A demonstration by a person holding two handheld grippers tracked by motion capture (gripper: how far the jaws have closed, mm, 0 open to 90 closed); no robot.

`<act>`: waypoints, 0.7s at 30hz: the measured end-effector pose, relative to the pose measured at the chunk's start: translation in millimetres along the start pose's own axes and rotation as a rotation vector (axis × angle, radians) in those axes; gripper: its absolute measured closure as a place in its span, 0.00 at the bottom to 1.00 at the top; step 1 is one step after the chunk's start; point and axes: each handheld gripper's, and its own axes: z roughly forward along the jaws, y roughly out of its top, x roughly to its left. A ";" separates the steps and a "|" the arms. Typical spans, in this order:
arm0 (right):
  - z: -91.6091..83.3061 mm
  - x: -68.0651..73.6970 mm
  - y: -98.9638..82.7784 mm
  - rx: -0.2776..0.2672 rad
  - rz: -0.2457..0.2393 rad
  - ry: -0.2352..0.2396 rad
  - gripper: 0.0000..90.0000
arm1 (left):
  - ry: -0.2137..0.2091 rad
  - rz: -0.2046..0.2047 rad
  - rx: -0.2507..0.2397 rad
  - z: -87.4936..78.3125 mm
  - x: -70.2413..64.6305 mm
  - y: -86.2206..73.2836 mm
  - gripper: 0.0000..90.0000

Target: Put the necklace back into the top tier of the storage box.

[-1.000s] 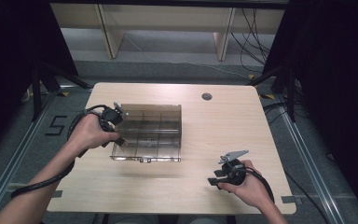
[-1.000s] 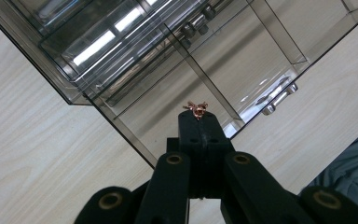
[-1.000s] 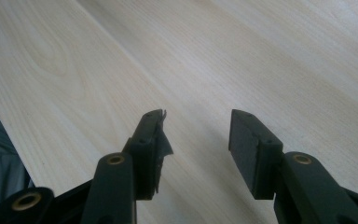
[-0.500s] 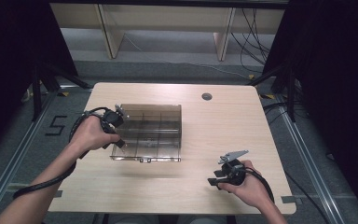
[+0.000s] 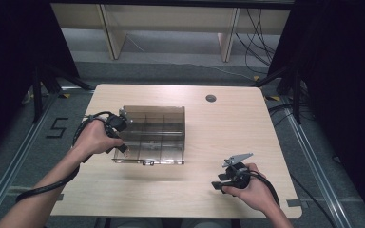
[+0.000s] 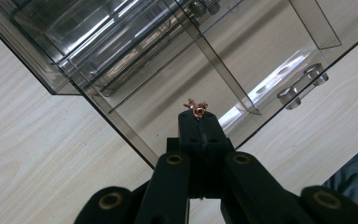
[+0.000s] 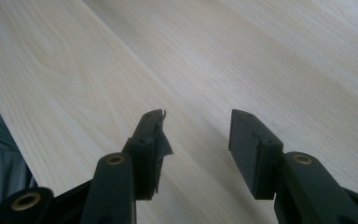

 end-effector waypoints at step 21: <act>1.9 -0.6 -0.2 0.004 -0.016 0.001 0.61 | 0.042 -0.110 0.008 11.6 -4.6 -1.6 1.00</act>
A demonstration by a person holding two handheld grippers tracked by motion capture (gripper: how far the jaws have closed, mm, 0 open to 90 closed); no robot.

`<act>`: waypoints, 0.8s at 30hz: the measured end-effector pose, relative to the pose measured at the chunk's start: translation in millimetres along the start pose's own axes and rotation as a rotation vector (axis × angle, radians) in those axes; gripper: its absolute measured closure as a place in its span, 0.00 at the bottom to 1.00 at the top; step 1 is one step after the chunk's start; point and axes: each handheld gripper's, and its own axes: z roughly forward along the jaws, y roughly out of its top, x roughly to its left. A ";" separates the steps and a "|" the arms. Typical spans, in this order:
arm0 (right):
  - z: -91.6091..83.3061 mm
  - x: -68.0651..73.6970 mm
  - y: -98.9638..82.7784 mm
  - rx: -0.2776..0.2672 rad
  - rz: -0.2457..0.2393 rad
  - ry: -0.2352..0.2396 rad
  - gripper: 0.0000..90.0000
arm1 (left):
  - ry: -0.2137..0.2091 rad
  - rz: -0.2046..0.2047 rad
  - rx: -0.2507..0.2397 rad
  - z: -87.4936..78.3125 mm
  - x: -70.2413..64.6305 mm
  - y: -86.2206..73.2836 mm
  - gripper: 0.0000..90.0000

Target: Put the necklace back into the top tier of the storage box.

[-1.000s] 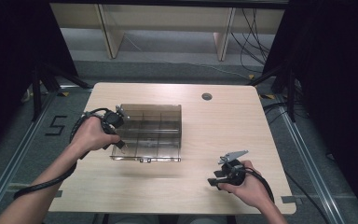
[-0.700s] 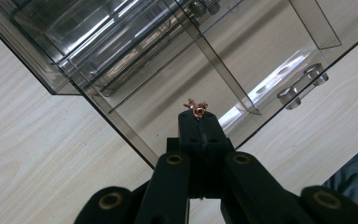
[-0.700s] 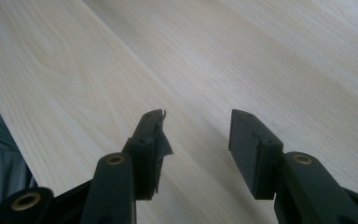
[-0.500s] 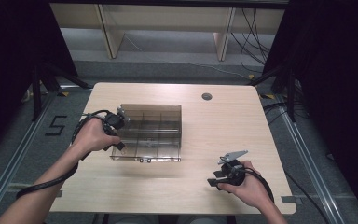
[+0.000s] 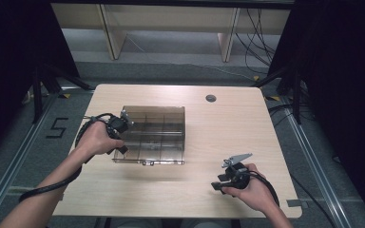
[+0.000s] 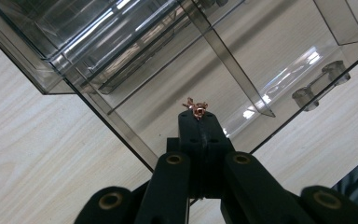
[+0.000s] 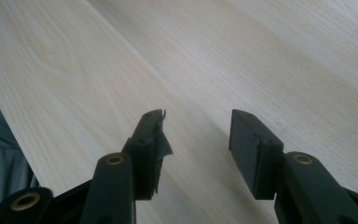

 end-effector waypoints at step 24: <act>1.4 0.3 -0.3 0.017 0.000 0.013 0.61 | 0.007 0.019 0.034 8.5 -2.3 1.2 1.00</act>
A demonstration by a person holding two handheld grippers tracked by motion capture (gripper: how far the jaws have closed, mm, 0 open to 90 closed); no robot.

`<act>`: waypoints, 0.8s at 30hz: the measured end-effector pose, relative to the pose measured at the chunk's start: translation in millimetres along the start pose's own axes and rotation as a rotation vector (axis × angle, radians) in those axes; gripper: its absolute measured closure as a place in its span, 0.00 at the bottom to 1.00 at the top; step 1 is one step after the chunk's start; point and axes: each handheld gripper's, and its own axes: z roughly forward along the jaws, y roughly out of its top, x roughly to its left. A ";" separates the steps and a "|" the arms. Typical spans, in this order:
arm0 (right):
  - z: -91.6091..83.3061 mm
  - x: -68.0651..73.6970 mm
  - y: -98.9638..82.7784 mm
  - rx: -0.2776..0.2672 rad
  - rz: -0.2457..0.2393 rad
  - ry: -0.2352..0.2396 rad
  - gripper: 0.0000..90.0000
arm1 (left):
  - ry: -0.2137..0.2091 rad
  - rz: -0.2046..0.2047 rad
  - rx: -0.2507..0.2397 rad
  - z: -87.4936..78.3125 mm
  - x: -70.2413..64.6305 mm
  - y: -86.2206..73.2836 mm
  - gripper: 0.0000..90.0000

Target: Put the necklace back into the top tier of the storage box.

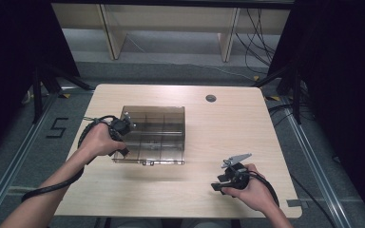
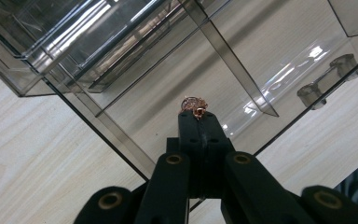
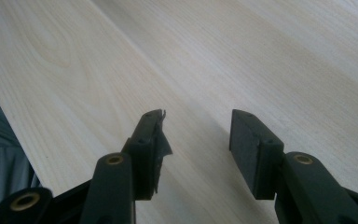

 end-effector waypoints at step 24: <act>0.2 -0.4 0.3 -0.005 -0.009 -0.006 0.61 | -0.019 -0.023 -0.041 -5.0 1.7 -3.5 0.91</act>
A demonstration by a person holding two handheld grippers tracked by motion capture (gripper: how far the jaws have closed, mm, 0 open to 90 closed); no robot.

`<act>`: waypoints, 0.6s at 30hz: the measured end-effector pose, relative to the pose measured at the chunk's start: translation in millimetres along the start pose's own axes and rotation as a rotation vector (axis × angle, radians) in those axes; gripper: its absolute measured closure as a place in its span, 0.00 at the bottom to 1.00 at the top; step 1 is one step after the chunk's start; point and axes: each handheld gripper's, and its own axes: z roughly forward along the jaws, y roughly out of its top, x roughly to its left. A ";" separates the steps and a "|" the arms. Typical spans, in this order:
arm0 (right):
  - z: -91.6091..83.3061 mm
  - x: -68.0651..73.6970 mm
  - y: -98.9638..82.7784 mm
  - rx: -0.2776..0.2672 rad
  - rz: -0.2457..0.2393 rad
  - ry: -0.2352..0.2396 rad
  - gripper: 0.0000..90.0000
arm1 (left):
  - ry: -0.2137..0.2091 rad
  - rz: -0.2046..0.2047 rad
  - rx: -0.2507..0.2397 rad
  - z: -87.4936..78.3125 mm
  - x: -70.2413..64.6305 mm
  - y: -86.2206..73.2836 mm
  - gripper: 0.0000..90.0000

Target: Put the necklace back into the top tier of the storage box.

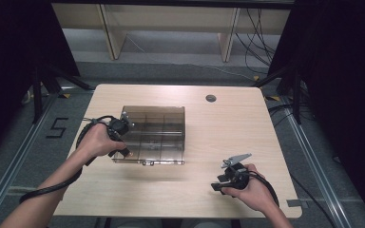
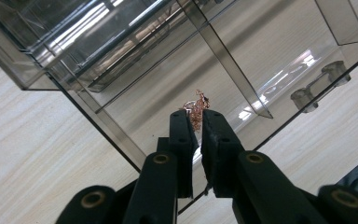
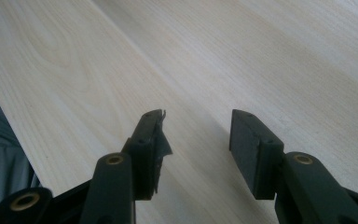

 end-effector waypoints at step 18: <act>-0.2 -0.6 -0.6 0.003 0.009 0.000 0.61 | 0.056 0.068 -0.151 -30.6 -2.1 -44.8 0.78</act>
